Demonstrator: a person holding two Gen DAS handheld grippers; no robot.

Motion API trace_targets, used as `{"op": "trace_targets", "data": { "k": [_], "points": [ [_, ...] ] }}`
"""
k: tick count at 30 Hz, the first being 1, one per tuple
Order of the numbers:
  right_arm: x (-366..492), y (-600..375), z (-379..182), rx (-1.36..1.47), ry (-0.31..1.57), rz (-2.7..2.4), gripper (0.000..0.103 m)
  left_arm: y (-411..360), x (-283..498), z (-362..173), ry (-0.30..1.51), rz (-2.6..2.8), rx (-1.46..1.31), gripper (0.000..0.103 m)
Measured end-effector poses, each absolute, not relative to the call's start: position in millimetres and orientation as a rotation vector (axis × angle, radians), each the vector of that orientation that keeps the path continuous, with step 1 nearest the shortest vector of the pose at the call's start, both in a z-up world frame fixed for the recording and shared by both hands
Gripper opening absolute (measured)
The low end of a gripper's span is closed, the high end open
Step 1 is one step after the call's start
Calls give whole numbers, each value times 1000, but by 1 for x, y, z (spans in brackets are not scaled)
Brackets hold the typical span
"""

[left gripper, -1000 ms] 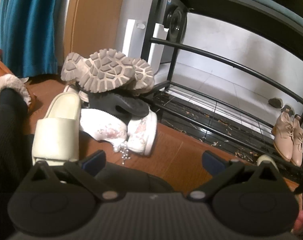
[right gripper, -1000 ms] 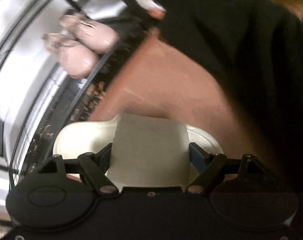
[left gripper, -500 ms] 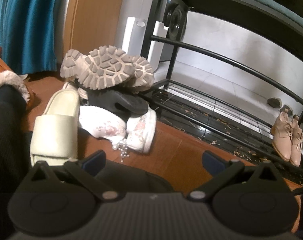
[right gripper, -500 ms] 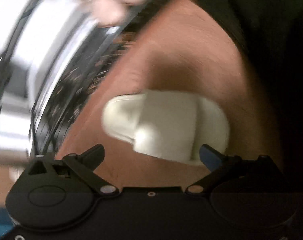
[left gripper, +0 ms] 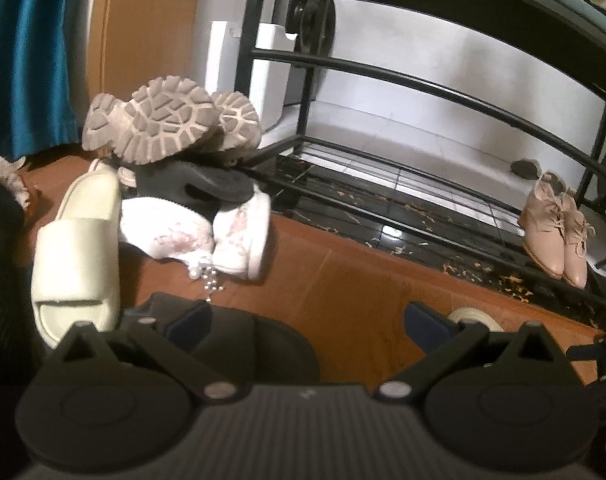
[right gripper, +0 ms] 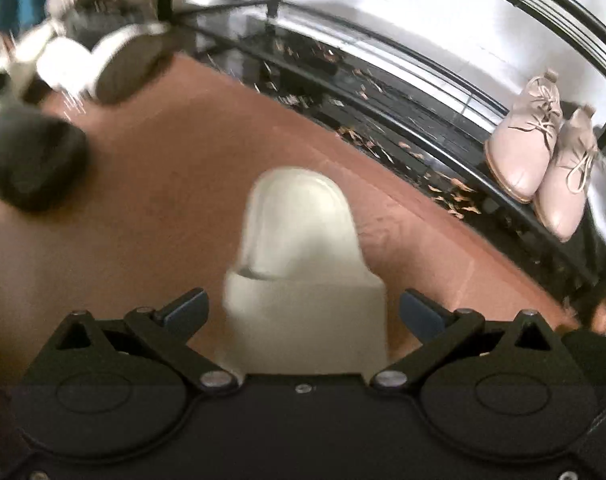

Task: Organize scattered shoes
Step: 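Lower the cream slide onto the floor in front of the rack with the right tool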

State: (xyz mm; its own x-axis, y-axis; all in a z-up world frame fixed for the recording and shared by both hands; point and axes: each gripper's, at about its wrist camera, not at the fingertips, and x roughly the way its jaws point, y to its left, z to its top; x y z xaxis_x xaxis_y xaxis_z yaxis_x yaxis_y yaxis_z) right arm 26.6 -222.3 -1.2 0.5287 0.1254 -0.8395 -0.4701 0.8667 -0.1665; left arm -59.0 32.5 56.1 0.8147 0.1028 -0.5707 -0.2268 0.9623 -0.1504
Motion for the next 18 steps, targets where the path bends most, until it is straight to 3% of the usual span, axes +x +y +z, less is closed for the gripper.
{"op": "trace_targets", "data": {
  "k": [8,15,18],
  "points": [
    [27,-224,-17,-235,985,222,100,43,-55,52,630,218,-264,102],
    [10,-217,-6,162,1002,-185,100,47,-52,49,642,225,-281,102],
    [8,-205,-11,130,993,-246,101,48,-53,49,640,231,-281,102]
  ]
}}
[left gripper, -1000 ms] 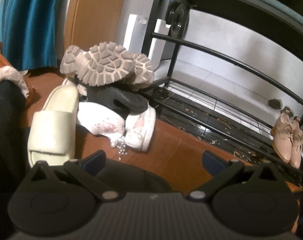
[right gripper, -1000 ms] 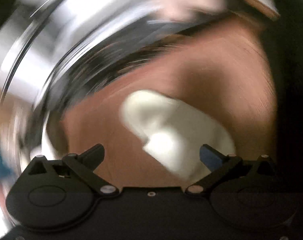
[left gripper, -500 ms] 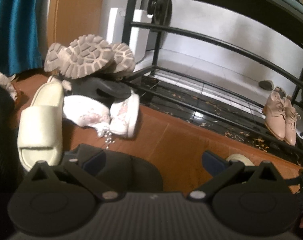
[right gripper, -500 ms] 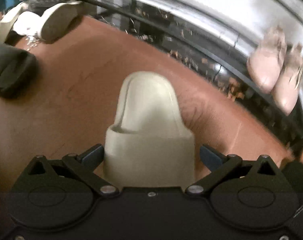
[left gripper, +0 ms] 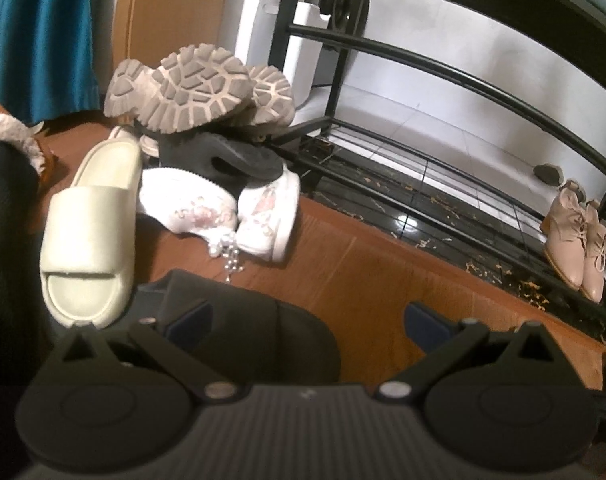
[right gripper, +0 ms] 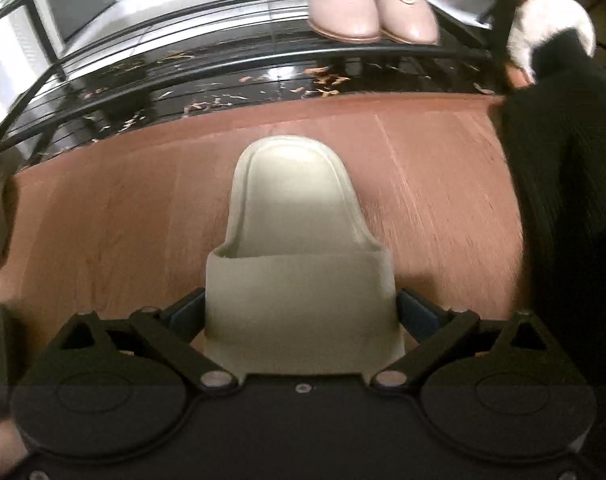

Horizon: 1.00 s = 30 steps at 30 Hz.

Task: Organize scattered shoes
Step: 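Lower the cream slide onto the floor in front of the rack with the right tool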

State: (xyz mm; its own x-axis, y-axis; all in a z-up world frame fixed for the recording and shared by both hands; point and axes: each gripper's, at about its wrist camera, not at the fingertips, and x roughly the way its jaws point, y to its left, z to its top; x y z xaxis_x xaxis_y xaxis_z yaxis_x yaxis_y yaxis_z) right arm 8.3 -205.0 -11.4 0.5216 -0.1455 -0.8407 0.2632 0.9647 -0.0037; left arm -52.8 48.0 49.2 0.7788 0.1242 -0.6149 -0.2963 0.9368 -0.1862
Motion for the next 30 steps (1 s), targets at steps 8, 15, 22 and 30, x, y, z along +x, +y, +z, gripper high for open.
{"op": "trace_targets", "data": {
  "k": [8,15,22,30],
  "points": [
    [7,-209,-6,117,953,-194,103,56,-52,48,647,266,-298,102],
    [-26,-219,38,159,689,-173,103,58,-46,44,666,285,-248,102],
    [-45,-206,45,187,578,-55,103,87,-31,52,555,389,-78,102],
    [-47,-185,43,175,614,46,103,176,-15,48,558,648,-198,102]
  ]
}}
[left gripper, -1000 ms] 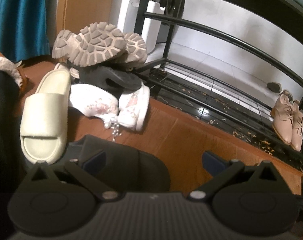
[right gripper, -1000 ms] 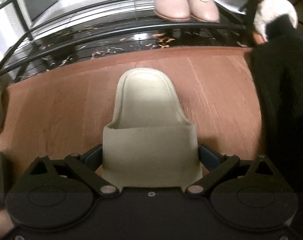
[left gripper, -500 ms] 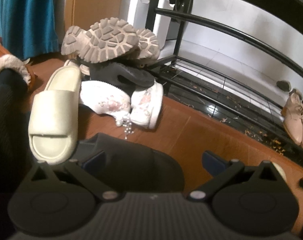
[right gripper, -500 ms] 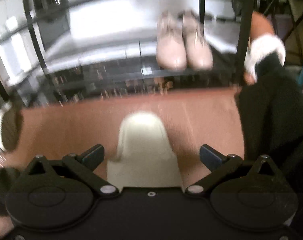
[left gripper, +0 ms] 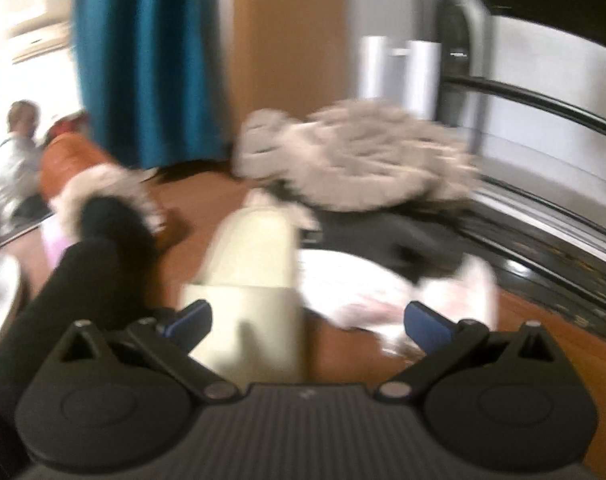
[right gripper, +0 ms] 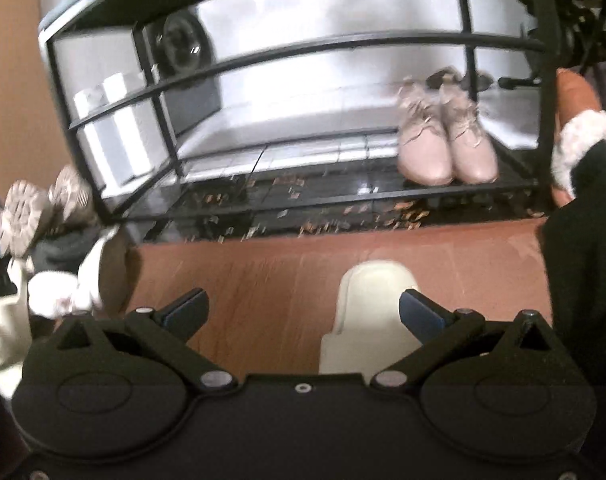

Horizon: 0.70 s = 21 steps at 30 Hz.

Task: Organize scattered shoes
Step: 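Lower the cream slide onto the floor in front of the rack with the right tool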

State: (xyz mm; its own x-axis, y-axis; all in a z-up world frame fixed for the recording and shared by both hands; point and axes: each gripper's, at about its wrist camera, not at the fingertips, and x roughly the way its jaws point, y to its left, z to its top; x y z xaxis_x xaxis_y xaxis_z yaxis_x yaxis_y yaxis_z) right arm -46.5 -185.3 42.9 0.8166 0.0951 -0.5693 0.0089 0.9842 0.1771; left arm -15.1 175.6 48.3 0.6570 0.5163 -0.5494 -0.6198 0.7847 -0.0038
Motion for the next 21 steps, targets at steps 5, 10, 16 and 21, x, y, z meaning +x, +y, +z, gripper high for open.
{"op": "trace_targets", "data": {
  "k": [5,10,16,21],
  "points": [
    [-43,-178,40,158,644,59,103,222,8,30,623,718,-224,102],
    [-45,-165,37,118,673,86,103,243,21,6,700,724,-289,102],
    [-45,-153,35,84,699,112,103,240,21,1,695,723,-274,98],
    [-45,-152,36,90,701,111,103,234,12,10,653,775,-220,96]
  ]
}}
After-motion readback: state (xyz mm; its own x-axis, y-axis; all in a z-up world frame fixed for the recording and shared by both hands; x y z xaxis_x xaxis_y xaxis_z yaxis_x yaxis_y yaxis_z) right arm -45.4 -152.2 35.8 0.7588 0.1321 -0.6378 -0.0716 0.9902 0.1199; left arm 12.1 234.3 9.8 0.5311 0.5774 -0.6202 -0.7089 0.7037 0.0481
